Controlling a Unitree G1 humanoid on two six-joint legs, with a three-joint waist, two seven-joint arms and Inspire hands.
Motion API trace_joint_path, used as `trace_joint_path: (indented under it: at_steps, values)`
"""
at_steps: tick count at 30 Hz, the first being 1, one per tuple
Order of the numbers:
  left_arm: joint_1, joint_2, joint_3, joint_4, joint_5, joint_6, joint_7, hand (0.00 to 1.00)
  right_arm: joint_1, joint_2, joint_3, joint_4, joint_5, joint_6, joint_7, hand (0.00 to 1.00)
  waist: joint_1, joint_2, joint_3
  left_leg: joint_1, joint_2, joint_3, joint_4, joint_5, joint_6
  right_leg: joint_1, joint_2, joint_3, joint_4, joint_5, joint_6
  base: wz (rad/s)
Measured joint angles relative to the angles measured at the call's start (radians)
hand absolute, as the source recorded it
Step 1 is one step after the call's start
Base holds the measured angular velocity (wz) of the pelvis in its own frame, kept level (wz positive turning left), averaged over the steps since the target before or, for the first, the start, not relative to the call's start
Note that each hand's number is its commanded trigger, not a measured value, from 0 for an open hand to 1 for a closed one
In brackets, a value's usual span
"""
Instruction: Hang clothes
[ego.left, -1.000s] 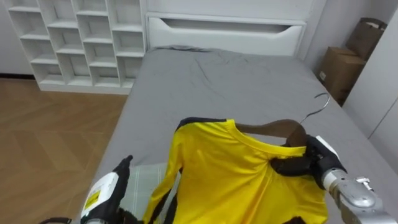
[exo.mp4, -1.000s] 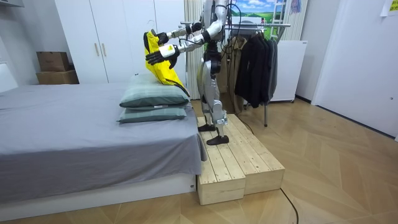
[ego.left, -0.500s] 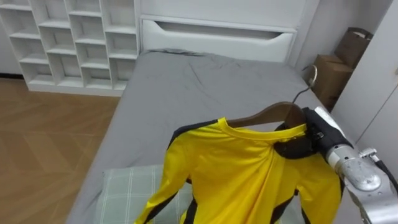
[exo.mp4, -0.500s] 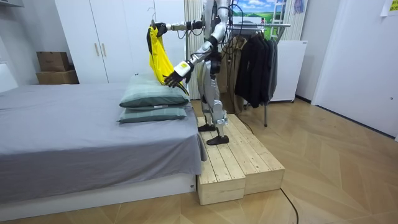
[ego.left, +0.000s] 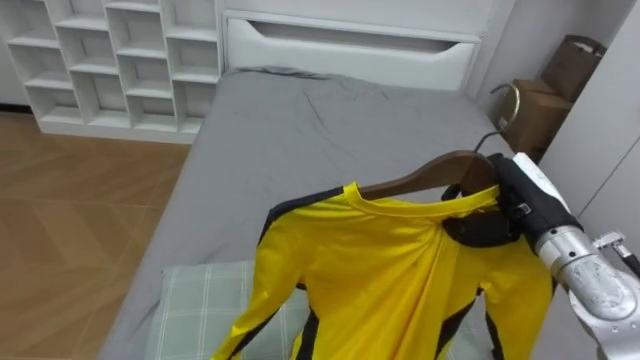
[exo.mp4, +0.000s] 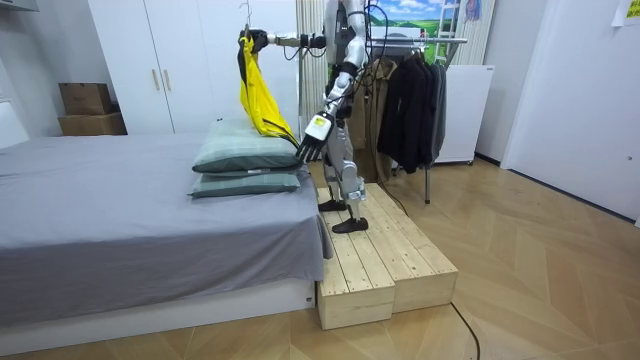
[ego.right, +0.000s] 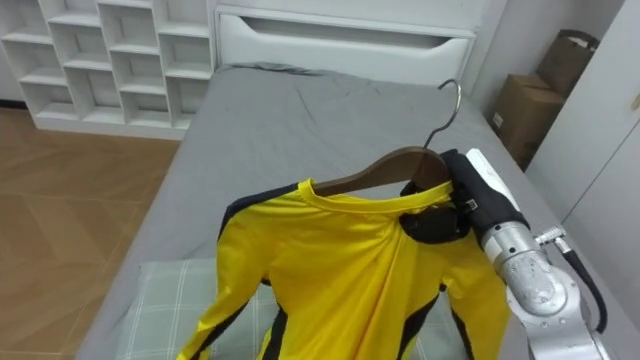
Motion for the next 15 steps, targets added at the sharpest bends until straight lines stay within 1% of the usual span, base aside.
trace_joint_path:
  at_steps: [2,3,5,9,11,15]
  values:
    - [0.02,-0.005,-0.001,0.0,0.002,0.012,-0.013,0.0,0.014,-0.001,0.0,-0.054,0.001,0.007,0.011,1.0,-0.001,0.007,0.0066,-0.001,0.002,0.001,0.0,-0.014,0.002,-0.002,0.003,0.001,0.0,0.0,0.0,0.0]
    - [0.029,-0.005,-0.001,0.0,0.002,0.017,-0.017,0.0,0.017,-0.001,0.0,-0.075,0.0,0.01,0.02,1.0,-0.003,0.007,0.0083,-0.004,0.001,0.001,0.001,-0.014,0.002,-0.004,0.003,0.003,0.001,0.0,0.0,0.0]
    - [0.038,-0.004,0.0,0.003,0.002,0.028,-0.022,0.0,0.025,-0.001,0.0,-0.103,-0.005,0.011,0.026,1.0,-0.001,0.007,0.0086,-0.005,0.0,0.002,0.001,-0.014,0.002,-0.005,0.002,0.004,0.002,0.0,0.0,0.0]
    - [0.039,-0.005,0.001,0.008,0.001,0.05,-0.051,0.0,0.057,-0.001,0.0,-0.169,-0.013,0.028,0.033,1.0,0.002,0.005,0.0073,-0.008,0.0,-0.001,0.005,-0.014,0.002,-0.007,0.002,0.003,0.001,0.0,0.001,0.0]
    - [0.038,-0.007,0.001,0.008,0.001,0.06,-0.065,0.0,0.087,-0.001,0.0,-0.208,-0.037,0.03,0.035,1.0,0.001,0.004,0.0066,-0.008,0.0,-0.001,0.006,-0.014,0.002,-0.006,0.002,0.003,-0.001,-0.001,0.001,0.0]
    - [0.038,-0.007,0.0,0.008,0.002,0.068,-0.065,0.0,0.148,-0.001,0.0,-0.246,-0.052,0.035,0.037,1.0,0.0,0.003,0.0054,-0.007,0.0,0.0,0.006,-0.014,0.002,-0.005,0.002,0.003,-0.001,-0.001,0.002,-0.03]
